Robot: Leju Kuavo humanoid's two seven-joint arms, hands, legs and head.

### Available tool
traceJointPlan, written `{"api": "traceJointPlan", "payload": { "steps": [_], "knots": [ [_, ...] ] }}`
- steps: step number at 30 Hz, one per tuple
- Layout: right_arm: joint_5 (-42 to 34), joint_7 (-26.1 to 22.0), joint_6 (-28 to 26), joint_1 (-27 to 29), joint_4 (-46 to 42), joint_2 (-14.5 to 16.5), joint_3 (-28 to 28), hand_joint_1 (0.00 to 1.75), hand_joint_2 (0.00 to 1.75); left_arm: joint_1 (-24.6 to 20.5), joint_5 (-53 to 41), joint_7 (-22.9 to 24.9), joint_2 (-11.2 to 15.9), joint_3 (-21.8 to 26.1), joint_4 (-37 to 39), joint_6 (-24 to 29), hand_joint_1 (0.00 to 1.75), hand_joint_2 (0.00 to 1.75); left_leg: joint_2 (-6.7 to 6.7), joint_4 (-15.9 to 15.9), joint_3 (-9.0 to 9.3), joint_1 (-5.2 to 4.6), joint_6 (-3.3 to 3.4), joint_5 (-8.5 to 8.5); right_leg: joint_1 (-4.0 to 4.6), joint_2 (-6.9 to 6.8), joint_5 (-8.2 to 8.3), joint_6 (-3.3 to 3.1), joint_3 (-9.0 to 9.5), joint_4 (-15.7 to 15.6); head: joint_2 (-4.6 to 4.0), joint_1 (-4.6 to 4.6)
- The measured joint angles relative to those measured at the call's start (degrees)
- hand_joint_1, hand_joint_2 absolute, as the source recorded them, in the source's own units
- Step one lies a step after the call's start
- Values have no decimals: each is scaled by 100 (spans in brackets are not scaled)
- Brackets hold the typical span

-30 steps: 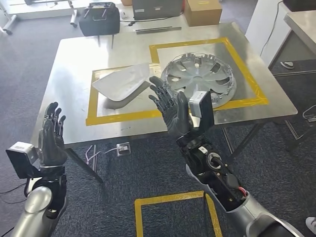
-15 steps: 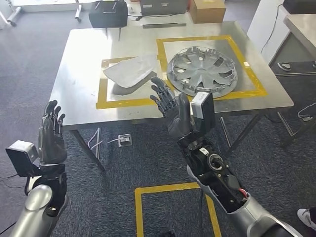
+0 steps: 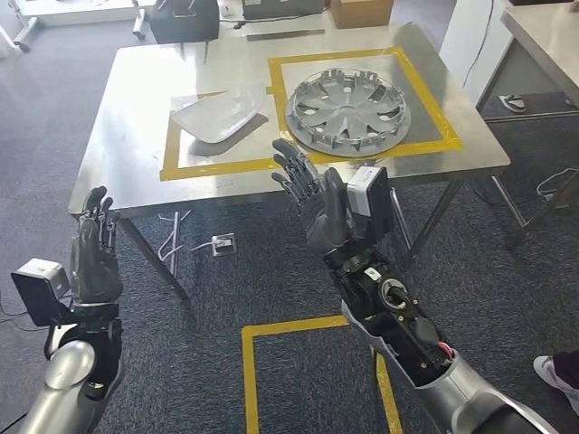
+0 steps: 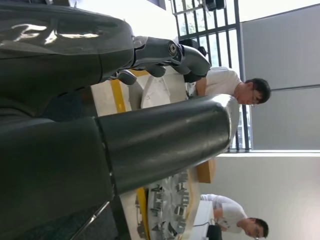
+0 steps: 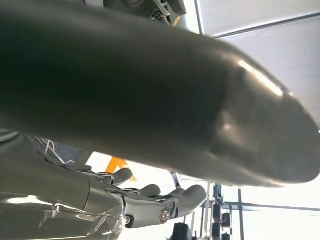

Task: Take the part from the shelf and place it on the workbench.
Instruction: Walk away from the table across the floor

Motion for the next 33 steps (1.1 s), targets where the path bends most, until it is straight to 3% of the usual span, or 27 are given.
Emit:
{"api": "traceJointPlan", "payload": {
  "steps": [1, 2, 3, 4, 6, 8, 10, 11, 12, 14, 15, 16, 17, 18, 20, 21, 23, 25, 26, 28, 30, 31, 32, 33],
  "knots": [
    [0, 1, 3, 0, 3, 0, 0, 0, 0, 5, 1, 2, 2, 0, 0, 1, 0, 0, 0, 270, -35, 6, -7, -52, 6, -3, 63, -1, -84, 2, 0, -16],
    [0, 1, 3, 0, 7, 0, 0, 0, 0, 9, 1, 3, 4, 0, 0, 1, 0, 0, 0, 344, 29, 9, -4, 27, 11, -4, 126, 3, -169, 3, 0, -29],
    [0, 2, 4, 0, 11, 0, 0, 0, 0, 10, 1, 4, 6, 0, 0, 3, 0, 0, 0, 202, 200, 10, 10, 183, 15, -3, 187, 10, -246, 4, 0, -41],
    [0, 2, 5, 0, 12, 0, 0, 0, 0, 8, 1, 4, 7, 0, 0, 8, 0, 0, -2, -120, 463, 9, 34, 331, 18, -1, 243, 21, -310, 5, 0, -47],
    [1, 1, 7, 1, 7, 0, -1, 0, 0, -5, -1, 4, 7, 1, -12, 22, 0, 0, -9, -1011, 1093, -14, 97, 400, 33, 4, 346, 62, -405, 9, 0, -47],
    [4, -2, 9, 6, -1, 0, 0, 0, 0, -19, -1, 9, 7, 2, -29, 40, 0, 0, -17, -1522, 1390, -59, 145, 353, 24, 2, 459, 129, -453, -17, 0, -30],
    [7, -2, 14, 27, -3, 0, -2, 0, 0, -23, -1, 16, 6, 2, -37, 59, 0, 0, -4, -1595, 1346, -68, 201, 433, 0, 7, 525, 205, -490, -39, 0, -28],
    [8, 0, 16, 39, -2, 0, -4, 0, 0, -24, -1, 19, 5, 2, -38, 68, 0, 0, 7, -1616, 1311, -60, 240, 483, -6, 12, 426, 235, -536, 33, 0, -29],
    [10, 1, 21, 48, -1, 0, -6, 0, 0, -23, 0, 21, 5, 2, -40, 76, 0, 0, 20, -1633, 1264, -44, 287, 541, -7, 18, 220, 259, -606, 221, 0, -15],
    [22, 2, 30, 54, 6, 0, -7, 0, 0, -15, 0, 24, 4, 1, -42, 92, 0, 0, 30, -1633, 1140, -39, 343, 653, -13, 22, -401, 294, -810, 970, 0, 32],
    [28, 2, 34, 56, 10, 0, -7, 0, 0, -6, 1, 26, 4, 1, -42, 98, 0, 0, 32, -1627, 1071, -43, 353, 707, -14, 22, -632, 307, -893, 1393, 0, 52],
    [39, 2, 36, 60, 17, 0, -7, 0, 0, 6, 1, 31, 4, 0, -42, 105, 0, 0, 32, -1619, 996, -45, 349, 763, -13, 22, -733, 318, -920, 1707, 0, 67],
    [50, 2, 38, 64, 23, 0, -7, 0, 0, 18, 1, 35, 4, 0, -42, 113, 0, 0, 32, -1607, 918, -46, 340, 815, -14, 21, -690, 325, -857, 1820, 0, 82],
    [61, 2, 42, 67, 27, 0, -7, 0, 0, 28, 2, 43, 4, 0, -42, 119, 0, 0, 31, -1589, 839, -44, 328, 865, -15, 19, -547, 325, -688, 1703, 0, 100],
    [78, 2, 52, 61, 30, 0, -7, 0, 0, 37, 1, 55, 5, 1, -48, 141, 0, 0, 25, -1540, 696, -46, 285, 948, -13, 18, -304, 313, -124, 958, 0, 147],
    [81, -1, 61, 55, 29, 0, -7, 0, 0, 37, 1, 61, 5, 2, -56, 152, 0, 0, 24, -1513, 642, -50, 257, 986, -3, 25, -296, 297, 144, 531, 0, 165],
    [85, -4, 78, 50, 31, 0, -8, 0, 0, 36, 0, 64, 7, 3, -73, 167, 0, 0, 25, -1504, 583, -53, 193, 1078, 29, 45, -371, 257, 378, 86, 0, 179],
    [87, -6, 92, 50, 36, 0, -7, 0, 0, 39, 3, 66, 10, 3, -80, 170, 0, 0, 22, -1511, 550, -46, 133, 1153, 30, 40, -301, 186, 328, 45, 0, 176],
    [87, -6, 99, 44, 39, 0, -5, 0, 0, 40, 4, 67, 15, 4, -84, 173, 0, 0, 15, -1453, 502, -43, 102, 1087, 20, 30, -253, 139, 290, 27, 0, 170],
    [87, -8, 105, 33, 43, 0, -2, 0, 0, 42, 10, 70, 26, 9, -91, 179, 0, 0, 1, -1002, 302, -26, 46, 643, -11, 2, -124, 34, 162, 1, 0, 99],
    [87, -9, 109, 28, 44, 0, -1, 0, 0, 55, 16, 74, 32, 10, -95, 185, 0, 0, -6, -172, 39, -1, -1, 84, 4, -5, 11, -8, -4, 9, 0, 17],
    [87, -9, 111, 31, 45, 0, 0, 0, 0, 66, 18, 76, 36, 10, -95, 192, 0, 0, -6, 176, -28, 8, -14, -35, 11, -6, 78, -7, -92, 12, 0, -9],
    [87, -8, 113, 32, 45, 0, 0, 0, 0, 75, 19, 78, 39, 9, -95, 198, 0, 0, -6, 365, -15, 13, -19, -20, 17, -7, 143, -4, -179, 15, 0, -25],
    [87, -8, 112, 31, 46, 0, 0, 0, 0, 80, 19, 78, 42, 9, -95, 203, 0, 0, -6, 345, 99, 14, -13, 107, 20, -7, 207, 2, -262, 19, 0, -36]
  ]
}}
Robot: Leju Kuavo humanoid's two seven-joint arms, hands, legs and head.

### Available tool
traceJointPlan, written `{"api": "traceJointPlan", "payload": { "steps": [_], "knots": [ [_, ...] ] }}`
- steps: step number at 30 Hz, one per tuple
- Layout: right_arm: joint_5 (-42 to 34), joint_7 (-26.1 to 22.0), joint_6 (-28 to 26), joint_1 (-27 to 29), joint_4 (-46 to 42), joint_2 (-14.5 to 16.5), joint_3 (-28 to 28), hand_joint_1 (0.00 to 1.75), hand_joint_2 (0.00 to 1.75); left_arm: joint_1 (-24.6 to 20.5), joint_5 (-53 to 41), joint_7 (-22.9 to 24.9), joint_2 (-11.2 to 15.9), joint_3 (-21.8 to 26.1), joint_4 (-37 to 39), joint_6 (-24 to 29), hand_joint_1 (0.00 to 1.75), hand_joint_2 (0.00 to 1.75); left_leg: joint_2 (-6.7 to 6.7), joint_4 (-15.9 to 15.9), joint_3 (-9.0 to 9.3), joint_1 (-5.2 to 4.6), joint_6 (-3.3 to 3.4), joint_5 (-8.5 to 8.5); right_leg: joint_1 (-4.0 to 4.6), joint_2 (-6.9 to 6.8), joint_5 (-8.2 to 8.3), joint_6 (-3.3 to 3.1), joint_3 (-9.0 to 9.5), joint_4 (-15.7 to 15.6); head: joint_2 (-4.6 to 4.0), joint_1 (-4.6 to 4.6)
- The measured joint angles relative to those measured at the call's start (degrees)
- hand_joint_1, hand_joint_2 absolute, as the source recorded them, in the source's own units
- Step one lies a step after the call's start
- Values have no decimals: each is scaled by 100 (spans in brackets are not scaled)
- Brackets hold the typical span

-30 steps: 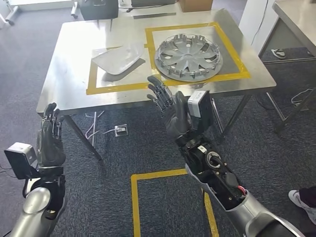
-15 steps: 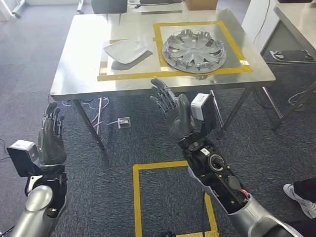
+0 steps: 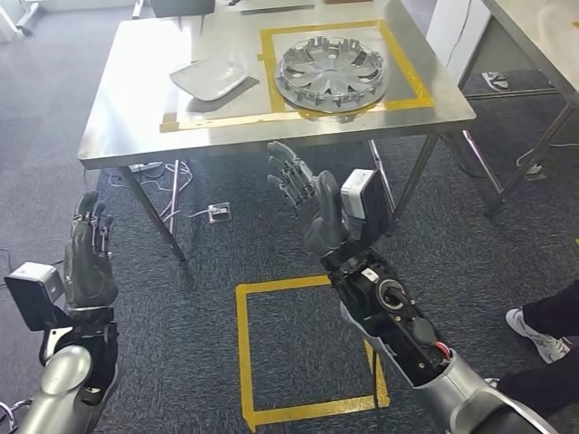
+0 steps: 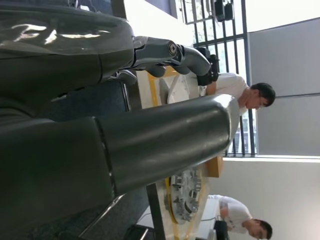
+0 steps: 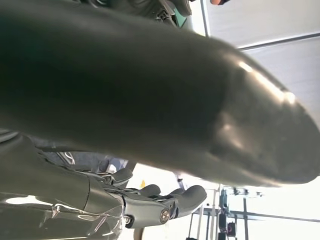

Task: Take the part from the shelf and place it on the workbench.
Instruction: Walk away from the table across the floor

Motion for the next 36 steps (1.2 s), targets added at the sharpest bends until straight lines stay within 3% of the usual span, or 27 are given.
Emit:
{"api": "traceJointPlan", "payload": {
  "steps": [2, 4, 5, 6, 8, 9, 10, 12, 13, 14, 15, 16, 17, 18, 20, 21, 23, 24, 25, 27, 28, 29, 30, 31, 34, 36],
  "knots": [
    [0, 0, 0, -2, -2, 0, -1, 0, 0, 0, -1, 0, 3, 1, -6, 5, 0, 0, -4, -647, 543, -3, 42, 269, 7, 6, 121, 25, -136, 3, 0, -12],
    [0, -4, 0, -10, -4, 0, -5, 0, 0, -11, -2, -1, 4, 2, -33, 5, 0, 0, -12, -1532, 1134, -34, 102, 249, 16, 13, 236, 76, -217, -7, 0, 0],
    [0, -6, 0, -13, -4, 0, -5, 0, 0, -18, -2, -2, 4, 2, -47, 5, 0, 0, -20, -1799, 1283, -59, 129, 205, 9, 12, 294, 109, -233, -25, 0, 7],
    [0, -7, 0, -14, -4, 0, -5, 0, 0, -25, -1, -3, 4, 2, -57, 5, 0, 0, -25, -1918, 1315, -86, 160, 205, -1, 11, 357, 145, -249, -46, 0, 9],
    [0, -5, 0, 0, 1, 0, -4, 0, 0, -32, 0, -3, 4, 2, -60, 5, 0, 0, -16, -1950, 1224, -80, 246, 330, -22, 18, 365, 211, -314, -46, 0, -2],
    [0, -4, 0, 8, 3, 0, -6, 0, 0, -34, 1, -1, 4, 2, -60, 9, 0, 0, -4, -1965, 1166, -67, 297, 395, -24, 24, 210, 233, -380, 70, 0, 3],
    [0, -4, 0, 15, 5, 0, -8, 0, 0, -32, 3, -1, 4, 2, -60, 12, 0, 0, 8, -1978, 1101, -51, 340, 462, -25, 29, -59, 250, -463, 304, 0, 23],
    [0, -5, 1, 17, 8, 0, -9, 0, 0, -29, 13, 0, 4, 1, -60, 19, 0, 0, 16, -1978, 953, -53, 384, 577, -32, 30, -683, 276, -642, 1104, 0, 73],
    [0, -6, 1, 19, 10, 0, -9, 0, 0, -22, 23, -1, 4, 1, -60, 24, 0, 0, 17, -1977, 875, -54, 385, 636, -34, 30, -842, 291, -696, 1502, 0, 95],
    [0, -6, 1, 21, 13, 0, -9, 0, 0, -15, 33, -2, 4, 0, -60, 28, 0, 0, 18, -1974, 794, -54, 378, 696, -35, 30, -843, 303, -694, 1777, 0, 108],
    [0, -7, 2, 22, 14, 0, -9, 0, 0, -4, 42, -3, 4, 0, -60, 36, 0, 0, 18, -1970, 715, -53, 365, 758, -38, 29, -710, 310, -616, 1868, 0, 129],
    [0, -7, 3, 23, 15, 0, -9, 0, 0, 6, 48, -5, 4, 0, -60, 43, 0, 0, 18, -1964, 640, -52, 348, 815, -41, 28, -521, 309, -439, 1737, 0, 147],
    [1, -8, 5, 21, 15, 0, -9, 0, 0, 12, 49, -6, 4, 0, -60, 48, 0, 0, 18, -1953, 577, -51, 326, 867, -45, 27, -387, 302, -167, 1415, 0, 168],
    [2, -10, 7, 17, 14, 0, -8, 0, 0, 15, 50, -8, 4, 0, -62, 52, 0, 0, 16, -1937, 523, -58, 300, 910, -38, 28, -377, 290, 163, 963, 0, 196],
    [8, -17, 7, 8, 8, 0, -9, 0, 0, 14, 50, -14, 4, 1, -69, 56, 0, 0, 14, -1906, 464, -71, 238, 990, -18, 35, -573, 245, 665, 180, 0, 220],
    [10, -19, 7, 8, 4, 0, -10, 0, 0, 13, 50, -18, 4, 2, -73, 57, 0, 0, 15, -1902, 449, -74, 206, 1030, -3, 39, -654, 215, 760, -5, 0, 220],
    [14, -16, 3, 15, 1, 0, -10, 0, 0, 11, 49, -21, 4, 2, -75, 57, 0, 0, 14, -1878, 414, -61, 139, 1059, -8, 34, -625, 119, 736, -65, 0, 194],
    [15, -13, 1, 18, 0, 0, -9, 0, 0, 12, 49, -20, 5, 2, -75, 58, 0, 0, 11, -1781, 359, -53, 105, 964, -17, 27, -581, 64, 706, -72, 0, 174],
    [16, -10, -1, 19, 0, 0, -9, 0, 0, 12, 48, -19, 5, 2, -75, 60, 0, 0, 7, -1560, 259, -44, 69, 778, -27, 17, -531, 15, 666, -83, 0, 135],
    [21, -4, -2, 19, 0, 0, -8, 0, 0, 14, 46, -16, 6, 2, -75, 64, 0, 0, 5, -792, -45, -17, 2, 270, -30, 6, -444, -33, 559, -81, 0, 54],
    [22, -1, -3, 22, 1, 0, -7, 0, 0, 18, 46, -15, 6, 2, -75, 66, 0, 0, 5, -389, -184, -5, -24, 92, -28, 4, -406, -36, 503, -77, 0, 22],
    [24, 3, -4, 25, 1, 0, -7, 0, 0, 21, 46, -14, 6, 2, -75, 67, 0, 0, 5, -139, -246, 5, -42, 29, -26, 5, -370, -33, 451, -72, 0, 6],
    [27, 7, -6, 27, 2, 0, -7, 0, 0, 21, 46, -13, 7, 2, -75, 68, 0, 0, 6, -109, -193, 14, -49, 69, -27, 6, -340, -23, 406, -64, 0, -5],
    [32, 9, -8, 28, 2, 0, -7, 0, 0, 19, 46, -12, 7, 2, -75, 68, 0, 0, 6, -331, -10, 22, -48, 191, -28, 9, -317, -11, 369, -56, 0, -15],
    [61, 13, -8, 22, 1, 0, -8, 0, 0, -2, 45, -11, 7, 1, -75, 68, 0, 0, 2, -1542, 793, 19, 16, 491, -16, 13, -278, 46, 307, -33, 0, -23],
    [89, 24, -10, 16, 0, 0, -8, 0, 0, -15, 45, -8, 7, 0, -75, 68, 0, 0, -8, -1844, 947, 6, 91, 488, 1, 13, -268, 96, 278, -20, 0, -13]
  ]
}}
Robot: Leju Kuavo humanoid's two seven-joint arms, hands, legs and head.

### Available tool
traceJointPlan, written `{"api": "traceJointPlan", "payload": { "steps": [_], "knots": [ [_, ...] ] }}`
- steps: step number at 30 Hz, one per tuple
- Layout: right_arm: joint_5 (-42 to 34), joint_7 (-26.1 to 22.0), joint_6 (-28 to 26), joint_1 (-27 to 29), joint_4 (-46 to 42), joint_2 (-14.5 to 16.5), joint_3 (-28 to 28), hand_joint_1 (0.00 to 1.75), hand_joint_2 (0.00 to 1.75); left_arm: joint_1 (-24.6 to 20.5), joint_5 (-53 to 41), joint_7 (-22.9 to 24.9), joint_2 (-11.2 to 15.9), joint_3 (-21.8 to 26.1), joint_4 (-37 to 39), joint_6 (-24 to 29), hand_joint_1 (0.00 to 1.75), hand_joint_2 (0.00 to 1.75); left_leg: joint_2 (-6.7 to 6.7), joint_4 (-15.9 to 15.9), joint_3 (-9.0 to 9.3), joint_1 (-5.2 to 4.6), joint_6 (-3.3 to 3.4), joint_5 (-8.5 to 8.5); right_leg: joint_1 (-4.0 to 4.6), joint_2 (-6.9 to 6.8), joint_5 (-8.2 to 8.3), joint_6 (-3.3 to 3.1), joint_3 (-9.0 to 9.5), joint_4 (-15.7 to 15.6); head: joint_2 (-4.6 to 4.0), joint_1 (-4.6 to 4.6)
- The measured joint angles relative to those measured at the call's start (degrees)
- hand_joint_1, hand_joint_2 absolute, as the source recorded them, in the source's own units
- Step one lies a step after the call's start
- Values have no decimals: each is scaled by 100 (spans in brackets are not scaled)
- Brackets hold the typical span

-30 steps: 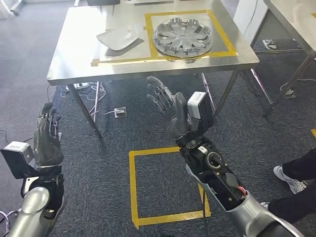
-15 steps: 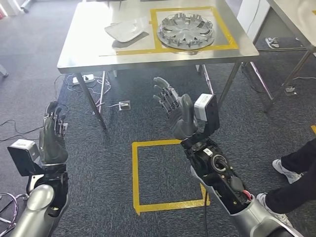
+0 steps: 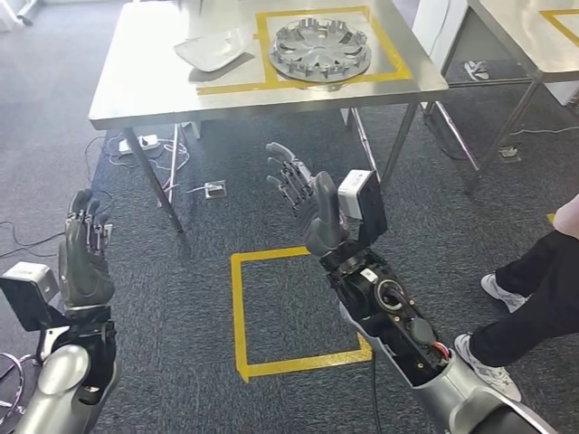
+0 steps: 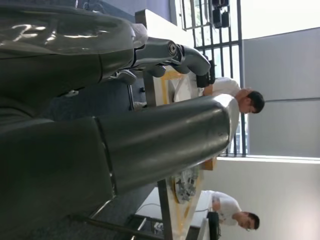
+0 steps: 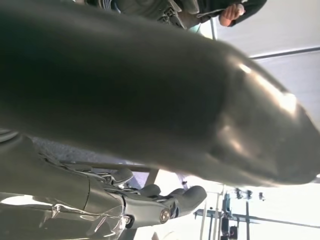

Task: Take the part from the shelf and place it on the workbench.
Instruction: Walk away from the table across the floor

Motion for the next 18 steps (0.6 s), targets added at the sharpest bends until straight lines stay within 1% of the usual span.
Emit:
{"api": "traceJointPlan", "payload": {
  "steps": [1, 3, 4, 5, 9, 12, 13, 15, 16, 17, 18],
  "knots": [
    [14, 13, -4, 0, 0, 0, -1, 0, 0, 0, 0, 2, 1, 0, 0, 1, 0, 0, -5, -6, -18, -3, 27, 10, 6, -1, -14, -28, -5, 5, 0, 17],
    [27, 37, -17, 1, 1, 0, -3, 0, 0, 2, -1, 4, 2, 0, 0, 2, 0, 0, -12, -34, -23, 4, 48, 6, 18, -1, -41, -134, -18, 14, 0, 51],
    [27, 46, -19, 1, 1, 0, -4, 0, 0, 3, -4, 5, 2, 0, 0, 6, 0, 0, -15, -33, -24, -5, 55, 7, 20, -2, -33, -175, -12, 7, 0, 74],
    [25, 50, -18, -1, 2, 0, -4, 0, 0, 3, -8, 8, 2, 0, 0, 14, 0, 0, -18, -33, -24, -12, 67, 11, 15, -1, -6, -161, -7, -4, 0, 91],
    [-2, 66, 22, -9, 11, 0, -3, 0, 0, 2, -34, 28, 3, 2, -1, 74, 0, 0, -21, -22, -36, -39, 113, 20, -5, -1, 60, -35, 21, -64, 0, 131],
    [-39, 70, 78, -29, 36, 0, 3, 0, 0, 5, -48, 47, 8, 2, -13, 100, 0, 0, -23, 16, -53, -74, 165, 2, -28, -4, 76, 104, 34, -93, 0, 127],
    [-59, 71, 93, -35, 46, 0, 4, 0, 0, 5, -49, 51, 10, 2, -18, 107, 0, 0, -24, 24, -58, -75, 177, -3, -33, -5, 74, 132, 34, -93, 0, 119],
    [-90, 72, 112, -46, 60, 0, 5, 0, 0, 6, -56, 58, 14, 2, -28, 120, 0, 0, -23, 24, -58, -79, 199, -6, -45, 2, 76, 163, 36, -103, 0, 110],
    [-96, 73, 116, -53, 63, 0, 5, 0, 0, 8, -60, 62, 14, 2, -43, 127, 0, 0, -11, 2, -45, -62, 219, 4, -51, 5, 60, 180, 19, -87, 0, 106],
    [-101, 73, 118, -63, 64, 0, 5, 0, 0, 9, -63, 66, 14, 2, -61, 132, 0, 0, 4, -26, -25, -45, 240, 14, -53, 9, 6, 194, -25, -7, 0, 109],
    [-104, 73, 120, -78, 67, 0, 4, 0, 0, 11, -65, 69, 13, 2, -79, 135, 0, 0, 25, -53, -5, -26, 265, 22, -53, 11, -103, 202, -123, 185, 0, 125]
  ]
}}
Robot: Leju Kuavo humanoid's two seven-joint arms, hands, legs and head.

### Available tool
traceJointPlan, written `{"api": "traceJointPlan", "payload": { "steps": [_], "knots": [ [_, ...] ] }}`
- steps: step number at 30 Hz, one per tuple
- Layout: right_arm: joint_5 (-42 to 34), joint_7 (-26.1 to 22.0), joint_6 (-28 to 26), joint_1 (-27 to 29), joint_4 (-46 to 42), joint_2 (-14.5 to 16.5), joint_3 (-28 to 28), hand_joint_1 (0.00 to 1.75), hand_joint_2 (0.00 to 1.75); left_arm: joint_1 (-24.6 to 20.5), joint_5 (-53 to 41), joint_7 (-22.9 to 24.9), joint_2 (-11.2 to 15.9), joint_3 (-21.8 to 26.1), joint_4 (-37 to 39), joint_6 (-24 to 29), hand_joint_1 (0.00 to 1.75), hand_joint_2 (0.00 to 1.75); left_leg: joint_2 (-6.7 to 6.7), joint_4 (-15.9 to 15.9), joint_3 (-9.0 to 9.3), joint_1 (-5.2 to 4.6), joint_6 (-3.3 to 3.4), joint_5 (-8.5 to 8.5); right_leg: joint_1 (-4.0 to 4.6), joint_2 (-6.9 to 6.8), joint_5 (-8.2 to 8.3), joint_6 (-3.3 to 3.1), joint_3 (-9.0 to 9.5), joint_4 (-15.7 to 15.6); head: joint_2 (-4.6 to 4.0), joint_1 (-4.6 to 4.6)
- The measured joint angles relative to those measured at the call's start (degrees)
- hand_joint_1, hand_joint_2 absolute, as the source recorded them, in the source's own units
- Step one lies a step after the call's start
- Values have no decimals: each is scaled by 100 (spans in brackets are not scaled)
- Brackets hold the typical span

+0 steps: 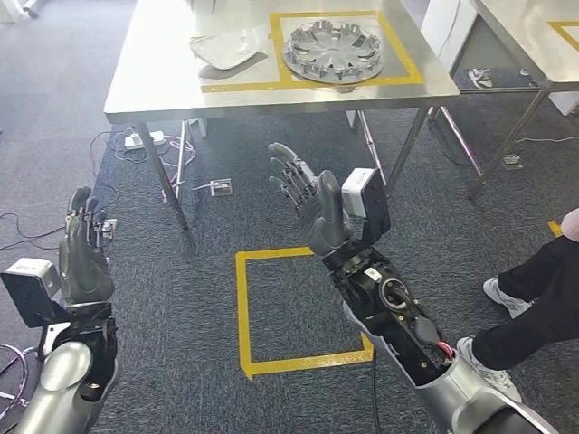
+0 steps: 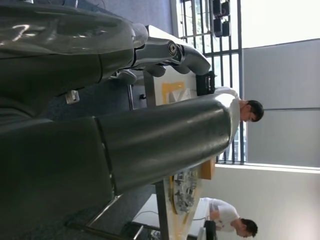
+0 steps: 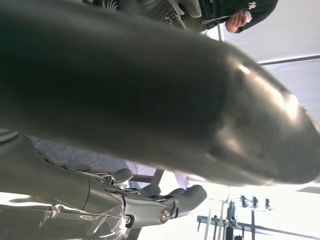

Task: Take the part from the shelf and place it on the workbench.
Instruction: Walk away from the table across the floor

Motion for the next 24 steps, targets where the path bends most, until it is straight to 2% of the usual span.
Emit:
{"api": "traceJointPlan", "payload": {
  "steps": [1, 3, 4, 5, 6, 8, 9, 10, 11, 13, 14, 15, 16, 18, 19, 20, 21, 22, 24],
  "knots": [
    [-1, 0, 1, -10, 4, 0, -1, 0, 0, 4, 0, 2, -1, 0, -14, 1, 0, 0, 24, -22, 18, 16, 20, 4, -1, 0, -157, 3, -160, 323, 0, 24],
    [-1, 2, 3, -10, 19, 0, -1, 0, 0, 20, 1, 8, -2, 0, -24, 1, 0, 0, 68, -25, 26, 12, 37, -9, -2, 1, -471, 0, -585, 1166, 0, 70],
    [-2, 4, 3, 1, 28, 0, -1, 0, 0, 33, 1, 14, -3, 0, -26, 2, 0, 0, 89, -24, 32, 11, 34, -19, -7, -1, -523, 0, -753, 1460, 0, 87],
    [-3, 6, 2, 10, 39, 0, -2, 0, 0, 44, 0, 19, -3, 0, -28, 2, 0, 0, 111, -21, 45, 11, 24, -33, -11, -6, -466, -3, -826, 1541, 0, 104],
    [-4, 8, 2, 15, 47, 0, -3, 0, 0, 52, -1, 24, -3, 0, -30, 3, 0, 0, 132, -18, 67, 14, 6, -53, -16, -19, -299, -11, -778, 1378, 0, 126],
    [-5, 8, 2, 13, 55, 0, -5, 0, 0, 58, -2, 32, -7, 0, -34, 3, 0, 0, 178, -6, 128, 12, -50, -111, -7, -160, 136, -35, -453, 612, 0, 171],
    [-5, 9, 2, 9, 56, 0, -4, 0, 0, 58, -4, 37, -8, 0, -38, 3, 0, 0, 200, 13, 143, -3, -82, -141, 15, -247, 262, -54, -289, 265, 0, 185],
    [-5, 9, 3, 8, 57, 0, -2, 0, 0, 58, -8, 44, -8, 0, -43, 4, 0, 0, 226, 30, 140, -22, -112, -160, 32, -314, 305, -81, -187, 45, 0, 186],
    [-5, 10, 2, 11, 59, 0, -2, 0, 0, 62, -14, 50, -8, 0, -48, 4, 0, 0, 261, 43, 126, -41, -138, -170, 52, -332, 271, -106, -153, -32, 0, 165],
    [-5, 10, 2, 23, 59, 1, -4, 0, 0, 69, -29, 58, -7, 0, -66, 5, 0, 0, 342, 60, 116, -43, -198, -198, 54, -225, 250, -178, -143, -68, 0, 125],
    [-5, 7, 2, 24, 57, 1, -6, 0, 0, 69, -35, 60, -7, 1, -77, 5, 0, 0, 320, 116, 107, -29, -234, -248, 51, -166, 252, -205, -132, -78, 0, 99],
    [-5, 5, 2, 19, 56, 2, -6, 0, 0, 67, -40, 60, -7, 1, -89, 5, 0, 0, 258, 272, 46, -11, -269, -343, 44, -112, 253, -239, -116, -88, 0, 80],
    [-5, 3, 3, 13, 55, 2, -4, 0, 0, 67, -44, 60, -7, 2, -99, 5, 0, 0, 168, 555, -89, 5, -299, -481, 33, -62, 254, -265, -99, -97, 0, 47],
    [-5, 2, 3, 14, 58, 2, -1, 0, 0, 90, -49, 60, -4, 2, -108, 5, 0, 0, 36, 1400, -560, 20, -330, -794, 35, 44, 249, -299, -96, -96, 0, -34],
    [-5, 2, 3, 19, 61, 2, 1, 0, 0, 111, -51, 61, -3, 2, -109, 5, 0, 0, 18, 1738, -780, 21, -336, -868, 39, 104, 245, -306, -95, -96, 0, -63],
    [-5, 2, 3, 24, 63, 2, 3, 0, 0, 129, -53, 61, -1, 2, -109, 5, 0, 0, 6, 1883, -914, 20, -331, -836, 43, 168, 243, -310, -90, -95, 0, -81],
    [-5, 2, 3, 26, 66, 2, 3, 0, 0, 139, -56, 61, -1, 2, -110, 5, 0, 0, -5, 1776, -922, 18, -315, -687, 46, 232, 242, -311, -83, -95, 0, -93],
    [-5, 2, 3, 26, 66, 2, 4, 0, 0, 143, -58, 61, -1, 3, -113, 5, 0, 0, -35, 1439, -808, 17, -288, -450, 48, 295, 241, -309, -73, -95, 0, -103],
    [-5, 2, 3, 22, 66, 2, 3, 0, 0, 135, -63, 61, 2, 6, -124, 6, 0, 0, -203, 569, -448, 14, -222, -11, 52, 408, 236, -299, -68, -91, 0, -123]
  ]
}}
